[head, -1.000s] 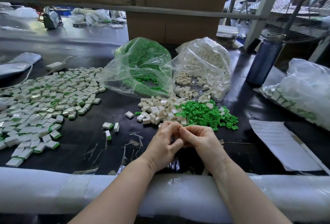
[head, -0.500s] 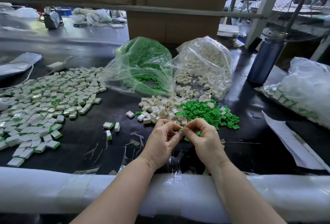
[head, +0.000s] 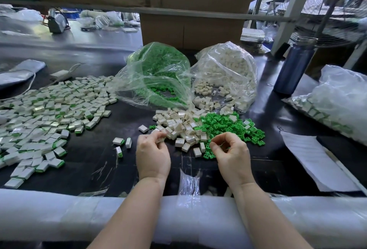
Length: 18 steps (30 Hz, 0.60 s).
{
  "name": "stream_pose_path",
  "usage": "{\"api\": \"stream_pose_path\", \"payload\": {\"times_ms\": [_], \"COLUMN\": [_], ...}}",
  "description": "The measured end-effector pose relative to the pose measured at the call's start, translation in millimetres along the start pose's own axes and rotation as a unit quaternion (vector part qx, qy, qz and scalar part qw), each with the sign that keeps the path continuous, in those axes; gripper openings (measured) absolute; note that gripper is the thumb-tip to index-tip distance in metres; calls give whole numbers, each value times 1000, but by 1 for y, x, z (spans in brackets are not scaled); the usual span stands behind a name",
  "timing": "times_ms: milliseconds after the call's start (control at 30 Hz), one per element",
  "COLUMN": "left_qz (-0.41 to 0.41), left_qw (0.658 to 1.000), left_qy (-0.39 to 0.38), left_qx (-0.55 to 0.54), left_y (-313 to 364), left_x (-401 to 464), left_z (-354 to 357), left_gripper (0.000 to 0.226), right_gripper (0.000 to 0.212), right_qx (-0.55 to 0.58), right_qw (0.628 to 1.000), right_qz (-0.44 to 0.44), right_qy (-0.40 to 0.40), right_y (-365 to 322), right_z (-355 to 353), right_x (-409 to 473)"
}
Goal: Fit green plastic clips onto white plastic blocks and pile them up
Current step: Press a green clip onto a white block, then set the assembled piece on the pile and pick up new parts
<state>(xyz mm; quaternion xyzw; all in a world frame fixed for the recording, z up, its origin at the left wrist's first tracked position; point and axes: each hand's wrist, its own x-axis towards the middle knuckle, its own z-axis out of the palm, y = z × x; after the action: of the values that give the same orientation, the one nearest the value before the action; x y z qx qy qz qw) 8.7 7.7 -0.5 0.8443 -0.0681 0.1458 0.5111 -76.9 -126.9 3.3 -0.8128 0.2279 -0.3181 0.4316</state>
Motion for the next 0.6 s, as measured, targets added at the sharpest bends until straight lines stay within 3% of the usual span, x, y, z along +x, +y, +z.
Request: {"api": "stream_pose_path", "payload": {"times_ms": [300, 600], "left_qz": [-73, -100], "left_qw": [996, 993], "left_qy": [19, 50], "left_qx": [49, 44], "left_y": [-3, 1], "left_x": [2, 1], "left_z": [0, -2], "left_gripper": [25, 42], "right_gripper": [10, 25], "right_qx": [-72, -129], "right_qw": [997, 991], "right_qz": [22, 25], "right_qy": [-2, -41], "right_y": [0, -3], "right_z": [0, -1], "right_x": [1, -2]}}
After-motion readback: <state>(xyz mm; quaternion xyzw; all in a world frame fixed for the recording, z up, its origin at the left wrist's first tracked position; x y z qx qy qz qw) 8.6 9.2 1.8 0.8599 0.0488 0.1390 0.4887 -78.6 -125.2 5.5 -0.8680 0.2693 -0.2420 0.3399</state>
